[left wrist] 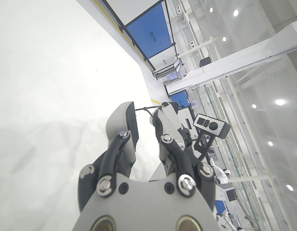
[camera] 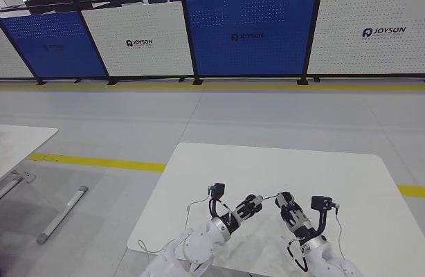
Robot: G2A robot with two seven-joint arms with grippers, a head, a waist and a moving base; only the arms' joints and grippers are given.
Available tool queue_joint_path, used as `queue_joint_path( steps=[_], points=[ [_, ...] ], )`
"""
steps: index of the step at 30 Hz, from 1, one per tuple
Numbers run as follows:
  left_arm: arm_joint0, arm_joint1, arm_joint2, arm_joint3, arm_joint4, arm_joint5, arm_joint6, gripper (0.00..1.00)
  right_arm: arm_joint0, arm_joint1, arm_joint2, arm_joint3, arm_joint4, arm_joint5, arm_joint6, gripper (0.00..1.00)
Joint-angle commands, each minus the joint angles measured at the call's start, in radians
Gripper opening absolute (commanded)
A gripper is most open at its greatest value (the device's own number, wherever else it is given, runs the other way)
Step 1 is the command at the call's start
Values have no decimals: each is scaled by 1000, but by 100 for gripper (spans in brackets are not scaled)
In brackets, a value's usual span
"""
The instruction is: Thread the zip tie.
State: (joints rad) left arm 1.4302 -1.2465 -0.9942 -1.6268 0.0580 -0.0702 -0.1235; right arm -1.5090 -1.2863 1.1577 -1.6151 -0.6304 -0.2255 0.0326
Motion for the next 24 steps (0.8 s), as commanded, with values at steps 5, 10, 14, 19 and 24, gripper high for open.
queue_joint_path(
  steps=[5, 10, 14, 19, 24],
  points=[
    [-7, -3, 4, 7, -4, 10, 16, 16, 0, -1, 3, -1, 9, 3, 7, 0],
    [-19, -7, 9, 18, -15, 17, 18, 18, -3, 0, 2, -4, 7, -7, 20, 0],
    [-28, -9, 14, 27, -20, 21, 19, 16, -3, 0, 2, -6, 4, -19, 26, 0],
    [-34, -12, 20, 32, -18, 18, 19, 0, -5, 0, 5, -8, 5, -19, 28, 0],
    [-36, -12, 21, 34, -16, 18, 14, 0, -2, 0, 6, -7, 8, -19, 33, 0]
  ],
)
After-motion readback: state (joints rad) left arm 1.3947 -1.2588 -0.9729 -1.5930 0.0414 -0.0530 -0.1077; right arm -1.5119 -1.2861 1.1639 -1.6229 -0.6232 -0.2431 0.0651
